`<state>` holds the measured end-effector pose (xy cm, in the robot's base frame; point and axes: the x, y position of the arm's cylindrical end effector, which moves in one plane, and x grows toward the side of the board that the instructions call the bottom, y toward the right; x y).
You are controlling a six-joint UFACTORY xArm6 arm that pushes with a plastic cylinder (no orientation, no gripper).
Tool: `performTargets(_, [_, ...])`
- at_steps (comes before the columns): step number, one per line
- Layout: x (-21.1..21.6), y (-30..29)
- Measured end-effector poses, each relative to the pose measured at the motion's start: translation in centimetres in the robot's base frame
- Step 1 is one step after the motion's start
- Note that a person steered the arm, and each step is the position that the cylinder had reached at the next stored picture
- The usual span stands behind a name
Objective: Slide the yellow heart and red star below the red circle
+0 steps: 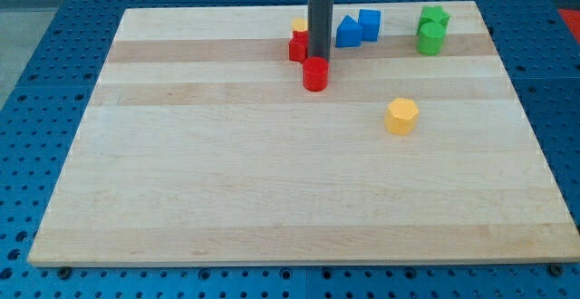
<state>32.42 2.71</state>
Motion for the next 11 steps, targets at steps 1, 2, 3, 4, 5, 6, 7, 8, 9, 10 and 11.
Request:
performTargets(1, [3.3,-1.2])
performTargets(2, [2.5,-6.9])
performTargets(3, [0.0,-9.0])
performTargets(4, [-5.4,-9.1])
performTargets(5, [-9.8,-7.6])
performTargets(6, [-12.2,-4.7])
performTargets(7, [-10.7,-3.1])
performTargets(8, [-8.8,-2.2])
performTargets(9, [-5.8,-2.3])
performTargets(10, [-3.1,-2.5])
performTargets(11, [-0.5,-3.0])
